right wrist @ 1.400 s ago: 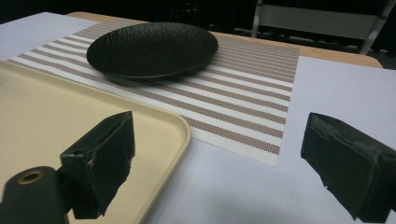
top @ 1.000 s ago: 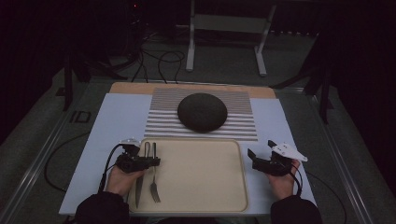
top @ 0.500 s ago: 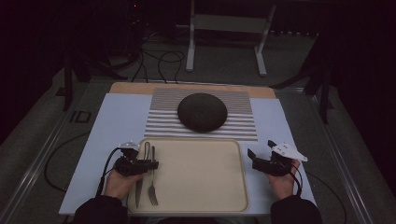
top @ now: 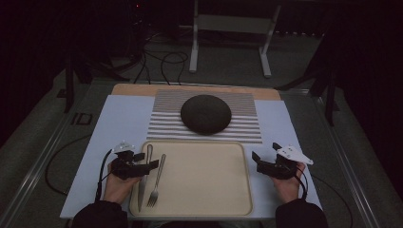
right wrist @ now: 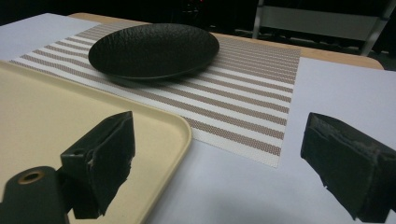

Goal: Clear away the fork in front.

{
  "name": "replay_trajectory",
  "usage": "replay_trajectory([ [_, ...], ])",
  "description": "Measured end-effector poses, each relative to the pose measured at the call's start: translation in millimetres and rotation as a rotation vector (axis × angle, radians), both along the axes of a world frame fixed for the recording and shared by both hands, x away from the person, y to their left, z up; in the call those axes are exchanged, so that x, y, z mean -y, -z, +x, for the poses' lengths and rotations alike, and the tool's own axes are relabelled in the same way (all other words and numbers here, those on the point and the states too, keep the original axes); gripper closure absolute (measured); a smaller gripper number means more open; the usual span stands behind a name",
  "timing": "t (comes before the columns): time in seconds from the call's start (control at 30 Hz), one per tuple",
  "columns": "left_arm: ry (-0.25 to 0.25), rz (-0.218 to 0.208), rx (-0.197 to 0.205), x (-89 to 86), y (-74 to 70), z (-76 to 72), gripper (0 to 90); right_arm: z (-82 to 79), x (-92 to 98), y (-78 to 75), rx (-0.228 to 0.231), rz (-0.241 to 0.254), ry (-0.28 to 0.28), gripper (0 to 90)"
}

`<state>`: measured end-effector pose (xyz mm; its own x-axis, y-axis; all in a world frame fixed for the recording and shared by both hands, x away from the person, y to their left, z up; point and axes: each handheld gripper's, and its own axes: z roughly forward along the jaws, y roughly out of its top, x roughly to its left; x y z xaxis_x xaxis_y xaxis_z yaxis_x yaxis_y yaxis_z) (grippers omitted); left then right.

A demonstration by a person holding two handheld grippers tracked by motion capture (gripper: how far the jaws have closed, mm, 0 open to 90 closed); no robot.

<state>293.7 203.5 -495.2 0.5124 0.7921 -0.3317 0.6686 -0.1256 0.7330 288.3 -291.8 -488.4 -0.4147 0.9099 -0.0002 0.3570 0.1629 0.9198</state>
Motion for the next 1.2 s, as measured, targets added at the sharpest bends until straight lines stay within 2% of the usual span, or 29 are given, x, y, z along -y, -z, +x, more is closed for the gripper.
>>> replay_trajectory([
  [0.07, -0.007, 0.010, 0.018, -0.4, -1.8, 0.0, 16.5, 0.1, -0.1, 0.3, -0.001, -0.001, -0.003, 9.9],
  [0.23, -0.022, 0.020, 0.064, -1.4, -4.1, -1.4, 10.0, 0.1, -0.8, 0.5, -0.004, 0.000, -0.009, 9.9],
  [0.37, -0.040, 0.048, 0.100, -1.0, -6.4, -2.4, 7.3, 0.0, -0.7, 0.5, -0.003, 0.000, -0.010, 9.8],
  [0.47, -0.043, 0.048, 0.124, -2.0, -7.6, -3.3, 5.1, -0.3, -0.7, 0.3, -0.001, 0.000, -0.014, 9.9],
  [0.63, -0.061, 0.075, 0.154, -2.7, -9.6, -4.1, 1.3, -0.5, -0.9, 0.4, -0.001, -0.001, -0.015, 9.9],
  [0.93, -0.079, 0.112, 0.216, -1.1, -18.2, -4.6, 0.1, -1.0, -1.0, 0.8, 0.003, -0.001, -0.019, 9.9],
  [1.2, -0.098, 0.097, 0.256, 0.1, -22.9, -2.4, 0.1, -1.6, -1.0, 0.9, 0.003, 0.000, -0.020, 9.9],
])
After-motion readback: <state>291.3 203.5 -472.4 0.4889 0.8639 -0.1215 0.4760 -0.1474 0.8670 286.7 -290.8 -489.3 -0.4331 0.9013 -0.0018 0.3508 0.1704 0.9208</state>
